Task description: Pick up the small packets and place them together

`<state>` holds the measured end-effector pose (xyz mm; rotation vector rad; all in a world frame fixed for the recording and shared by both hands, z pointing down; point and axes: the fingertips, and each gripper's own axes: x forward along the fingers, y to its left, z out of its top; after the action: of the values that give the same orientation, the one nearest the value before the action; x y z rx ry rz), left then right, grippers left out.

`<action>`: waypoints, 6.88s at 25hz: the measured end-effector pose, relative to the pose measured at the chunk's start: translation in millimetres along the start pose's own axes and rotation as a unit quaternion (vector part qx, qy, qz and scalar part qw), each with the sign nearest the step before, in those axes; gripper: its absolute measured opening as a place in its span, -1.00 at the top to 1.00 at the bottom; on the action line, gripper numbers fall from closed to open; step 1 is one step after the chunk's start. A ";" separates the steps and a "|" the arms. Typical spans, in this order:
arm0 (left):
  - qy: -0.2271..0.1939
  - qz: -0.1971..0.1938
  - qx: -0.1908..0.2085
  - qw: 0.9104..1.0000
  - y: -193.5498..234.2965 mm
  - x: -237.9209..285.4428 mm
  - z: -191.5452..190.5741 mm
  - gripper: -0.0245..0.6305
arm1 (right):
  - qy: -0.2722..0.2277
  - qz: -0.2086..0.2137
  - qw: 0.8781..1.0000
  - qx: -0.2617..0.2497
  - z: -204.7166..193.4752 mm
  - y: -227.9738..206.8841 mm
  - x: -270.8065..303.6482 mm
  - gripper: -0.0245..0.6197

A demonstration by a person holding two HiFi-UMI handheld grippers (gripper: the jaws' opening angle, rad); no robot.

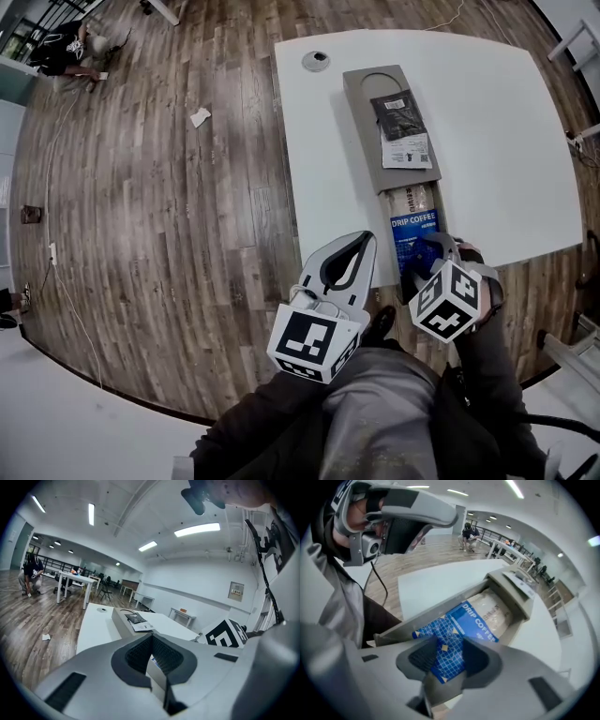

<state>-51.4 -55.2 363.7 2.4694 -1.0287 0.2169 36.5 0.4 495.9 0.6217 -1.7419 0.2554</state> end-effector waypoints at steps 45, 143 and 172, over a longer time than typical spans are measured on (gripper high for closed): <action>-0.001 0.027 -0.010 1.000 6.8 2.9 -3.6 0.92 | -0.060 -0.029 0.987 -0.146 29.7 1.3 2.7 0.25; -0.009 0.017 -0.017 1.000 110.9 45.2 68.6 0.92 | -0.078 -0.278 0.955 -0.064 141.4 -193.3 -33.0 0.87; -0.002 -0.006 -0.006 1.000 74.1 39.2 55.9 0.92 | -0.152 -0.148 0.977 0.003 126.0 -129.0 -45.6 0.46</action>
<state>-77.4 -151.8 352.2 2.4653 -1.0141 0.2030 6.9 -155.6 398.9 0.9541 -1.9085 -0.0467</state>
